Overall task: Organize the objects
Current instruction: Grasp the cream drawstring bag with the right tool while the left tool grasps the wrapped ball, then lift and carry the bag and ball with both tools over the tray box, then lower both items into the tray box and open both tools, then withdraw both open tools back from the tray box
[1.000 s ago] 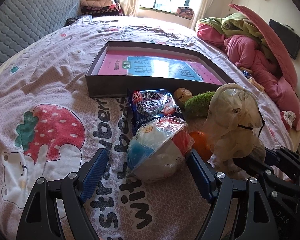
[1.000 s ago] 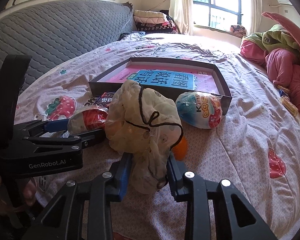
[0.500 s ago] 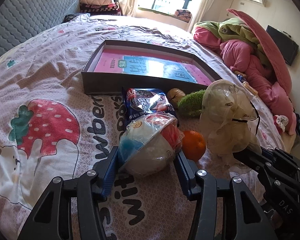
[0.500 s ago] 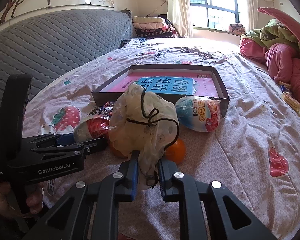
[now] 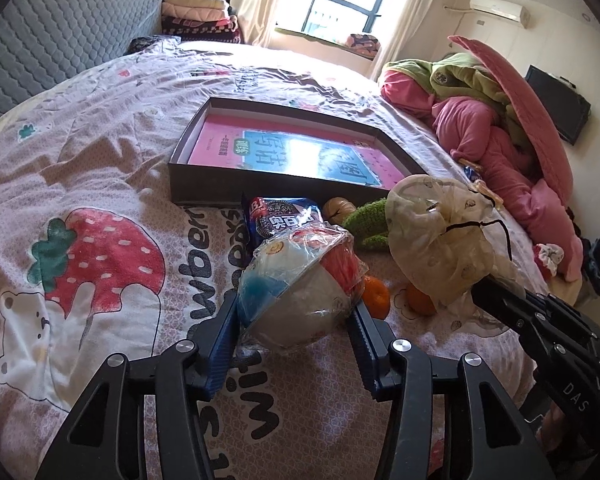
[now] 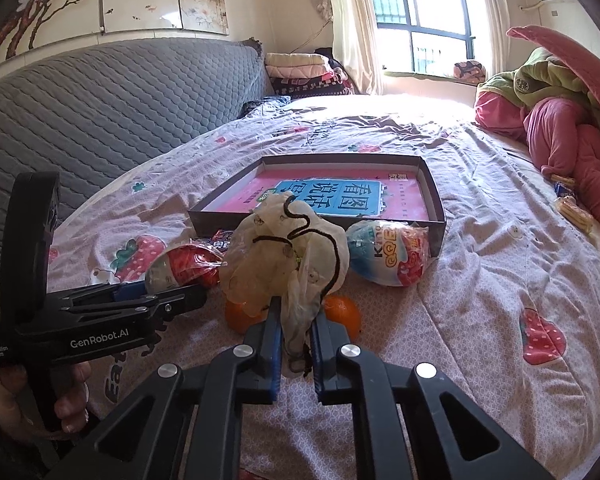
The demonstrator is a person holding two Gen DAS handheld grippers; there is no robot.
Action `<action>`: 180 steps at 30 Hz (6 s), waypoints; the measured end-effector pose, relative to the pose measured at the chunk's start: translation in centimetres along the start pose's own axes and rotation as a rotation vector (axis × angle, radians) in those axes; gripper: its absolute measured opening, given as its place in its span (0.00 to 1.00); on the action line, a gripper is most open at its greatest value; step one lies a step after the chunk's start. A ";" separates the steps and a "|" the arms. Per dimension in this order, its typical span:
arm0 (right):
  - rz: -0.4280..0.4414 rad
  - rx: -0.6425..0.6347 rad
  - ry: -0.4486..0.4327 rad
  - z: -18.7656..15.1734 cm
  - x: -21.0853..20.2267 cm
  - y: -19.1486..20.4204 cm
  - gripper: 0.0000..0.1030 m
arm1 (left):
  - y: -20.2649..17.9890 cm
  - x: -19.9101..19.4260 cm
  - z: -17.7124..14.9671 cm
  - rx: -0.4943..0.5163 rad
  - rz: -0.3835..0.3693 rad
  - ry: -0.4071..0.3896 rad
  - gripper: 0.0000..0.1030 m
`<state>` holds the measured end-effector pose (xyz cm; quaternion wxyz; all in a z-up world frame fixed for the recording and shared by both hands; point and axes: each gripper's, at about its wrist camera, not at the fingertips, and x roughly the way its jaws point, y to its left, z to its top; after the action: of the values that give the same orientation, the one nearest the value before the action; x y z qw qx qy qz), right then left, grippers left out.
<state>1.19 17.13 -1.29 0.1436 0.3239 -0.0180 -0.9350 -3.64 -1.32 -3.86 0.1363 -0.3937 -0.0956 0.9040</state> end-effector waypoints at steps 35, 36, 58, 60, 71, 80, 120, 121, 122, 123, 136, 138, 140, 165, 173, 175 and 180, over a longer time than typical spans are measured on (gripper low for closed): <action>0.001 -0.016 -0.148 3.7 -3.1 -0.3 0.11 | -4.2 -3.5 5.0 0.075 0.049 -0.130 0.52; 0.001 -0.012 -0.145 3.8 -2.8 -0.5 0.11 | -4.1 -3.2 5.2 0.074 0.047 -0.128 0.52; -0.057 0.027 -0.133 7.7 2.4 -3.6 0.11 | 0.6 2.3 10.4 -0.010 0.099 -0.114 0.52; -0.061 0.029 -0.127 7.9 2.9 -3.9 0.11 | 0.9 2.8 10.6 -0.015 0.102 -0.106 0.52; -0.094 0.027 -0.083 8.8 6.2 -5.0 0.11 | 1.8 5.8 11.6 -0.017 0.122 -0.065 0.52; -0.101 0.039 -0.025 8.9 9.0 -6.1 0.11 | 2.1 8.3 11.9 -0.041 0.111 -0.023 0.52; -0.202 0.168 0.078 8.0 10.1 -9.6 0.47 | 3.4 11.6 12.7 -0.048 0.232 0.041 0.53; -0.204 0.167 0.077 8.0 9.9 -9.6 0.47 | 3.5 11.6 12.7 -0.047 0.234 0.042 0.53; -0.205 0.167 0.074 8.0 9.8 -9.5 0.47 | 3.5 11.6 12.6 -0.046 0.238 0.043 0.53; -0.206 0.169 0.071 8.0 9.6 -9.6 0.48 | 3.5 11.6 12.6 -0.045 0.241 0.042 0.53; -0.188 0.178 0.048 7.9 7.7 -9.1 0.48 | 3.3 9.9 12.5 -0.022 0.269 0.010 0.62; -0.187 0.170 0.043 8.0 7.4 -8.9 0.48 | 3.2 9.7 12.5 -0.024 0.266 0.009 0.62; -0.182 0.165 0.038 8.1 7.2 -8.6 0.48 | 3.2 9.3 12.5 -0.026 0.264 0.004 0.62; -0.162 0.117 -0.061 9.3 2.1 -5.9 0.51 | 0.4 1.3 11.0 -0.002 0.228 -0.102 0.68; -0.149 0.094 -0.096 9.5 -0.2 -4.8 0.52 | -0.6 -1.2 10.4 0.020 0.241 -0.131 0.68; -0.148 0.089 -0.103 9.5 -0.7 -4.5 0.52 | -0.9 -1.8 10.2 0.028 0.242 -0.134 0.68; -0.139 0.073 -0.124 9.7 -2.1 -3.8 0.53 | -1.0 -3.3 10.0 0.029 0.244 -0.147 0.68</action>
<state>-4.10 20.75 7.12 0.0651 0.2707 -0.0383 -0.9597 -8.68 -2.04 5.37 0.0236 -0.3330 -0.0439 0.9416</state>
